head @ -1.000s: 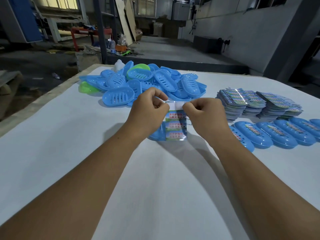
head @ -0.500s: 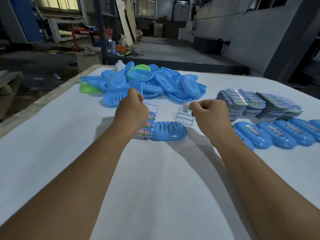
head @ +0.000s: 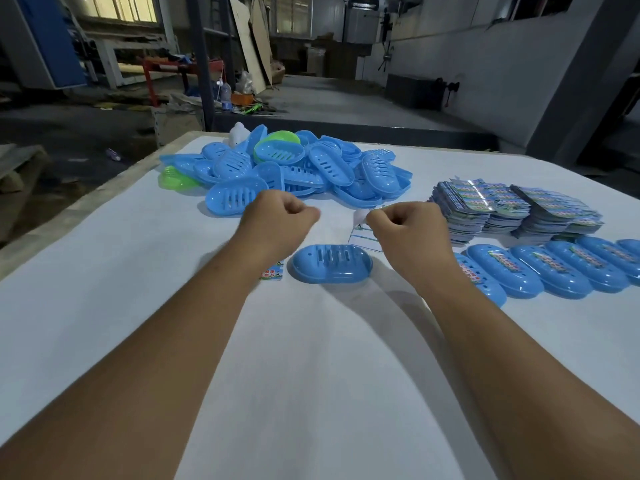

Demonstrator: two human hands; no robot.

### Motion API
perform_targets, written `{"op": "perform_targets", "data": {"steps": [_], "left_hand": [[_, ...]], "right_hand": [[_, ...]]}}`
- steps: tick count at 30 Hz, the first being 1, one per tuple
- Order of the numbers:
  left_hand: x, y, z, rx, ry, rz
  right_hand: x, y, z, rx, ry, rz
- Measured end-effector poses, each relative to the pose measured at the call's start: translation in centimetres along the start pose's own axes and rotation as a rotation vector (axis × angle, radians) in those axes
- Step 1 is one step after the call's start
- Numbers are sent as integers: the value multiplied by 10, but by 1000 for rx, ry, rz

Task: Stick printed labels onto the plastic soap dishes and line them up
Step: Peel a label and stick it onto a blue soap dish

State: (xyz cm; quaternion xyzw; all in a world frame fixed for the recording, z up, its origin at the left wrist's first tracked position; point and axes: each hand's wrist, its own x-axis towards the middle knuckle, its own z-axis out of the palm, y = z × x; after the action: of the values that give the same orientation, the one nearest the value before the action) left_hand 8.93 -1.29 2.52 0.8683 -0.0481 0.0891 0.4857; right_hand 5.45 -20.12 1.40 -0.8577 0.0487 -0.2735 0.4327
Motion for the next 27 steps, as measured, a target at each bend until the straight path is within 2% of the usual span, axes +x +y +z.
{"op": "perform_targets", "data": {"steps": [2, 9, 21, 27], "left_hand": [[-10, 10, 8, -170, -82, -3], [-17, 12, 20, -210, -171, 65], [-15, 11, 18, -204, -123, 54], [-12, 11, 20, -222, -91, 36]], "right_hand": [[-2, -2, 0, -16, -7, -22], [-6, -4, 3, -14, -38, -99], [-8, -8, 6, -9, -116, -150], [-1, 1, 2, -105, -50, -46]]}}
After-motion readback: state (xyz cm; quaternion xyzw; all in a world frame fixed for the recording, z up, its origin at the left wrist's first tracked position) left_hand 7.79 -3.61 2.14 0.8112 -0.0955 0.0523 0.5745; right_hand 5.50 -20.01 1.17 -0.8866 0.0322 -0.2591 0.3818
